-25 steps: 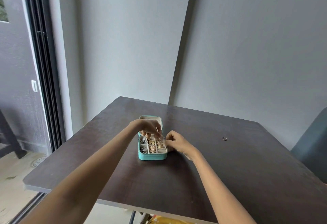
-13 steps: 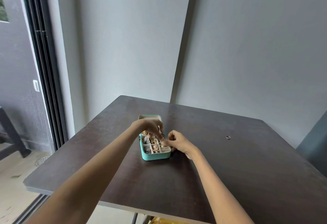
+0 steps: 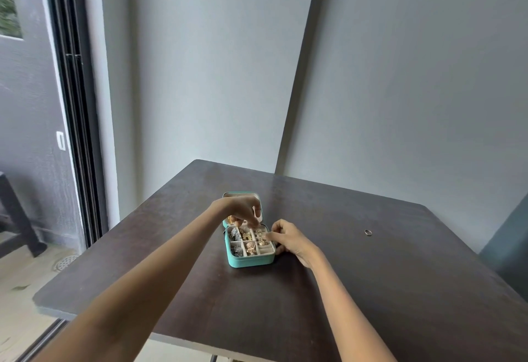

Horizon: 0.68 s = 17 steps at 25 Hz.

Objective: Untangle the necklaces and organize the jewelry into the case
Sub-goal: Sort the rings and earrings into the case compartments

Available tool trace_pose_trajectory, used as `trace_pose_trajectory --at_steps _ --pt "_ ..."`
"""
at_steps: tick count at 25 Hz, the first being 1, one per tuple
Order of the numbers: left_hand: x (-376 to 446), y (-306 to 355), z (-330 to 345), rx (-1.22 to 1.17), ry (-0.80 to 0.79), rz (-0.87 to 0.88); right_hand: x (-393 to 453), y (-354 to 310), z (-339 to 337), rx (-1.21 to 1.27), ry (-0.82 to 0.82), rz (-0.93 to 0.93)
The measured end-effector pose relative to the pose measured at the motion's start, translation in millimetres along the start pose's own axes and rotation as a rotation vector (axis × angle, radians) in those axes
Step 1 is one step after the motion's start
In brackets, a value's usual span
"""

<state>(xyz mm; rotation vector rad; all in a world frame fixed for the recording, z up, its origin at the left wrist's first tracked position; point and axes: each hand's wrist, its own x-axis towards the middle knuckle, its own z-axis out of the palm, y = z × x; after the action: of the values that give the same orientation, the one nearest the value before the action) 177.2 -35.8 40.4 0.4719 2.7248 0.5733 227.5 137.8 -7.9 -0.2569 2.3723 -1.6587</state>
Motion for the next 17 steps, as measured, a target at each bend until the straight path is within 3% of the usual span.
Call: trace_pose_trajectory --at_steps 17 --pt "-3 18 5 0.081 0.000 -0.007 -6 2 0 -0.062 -0.027 -0.019"
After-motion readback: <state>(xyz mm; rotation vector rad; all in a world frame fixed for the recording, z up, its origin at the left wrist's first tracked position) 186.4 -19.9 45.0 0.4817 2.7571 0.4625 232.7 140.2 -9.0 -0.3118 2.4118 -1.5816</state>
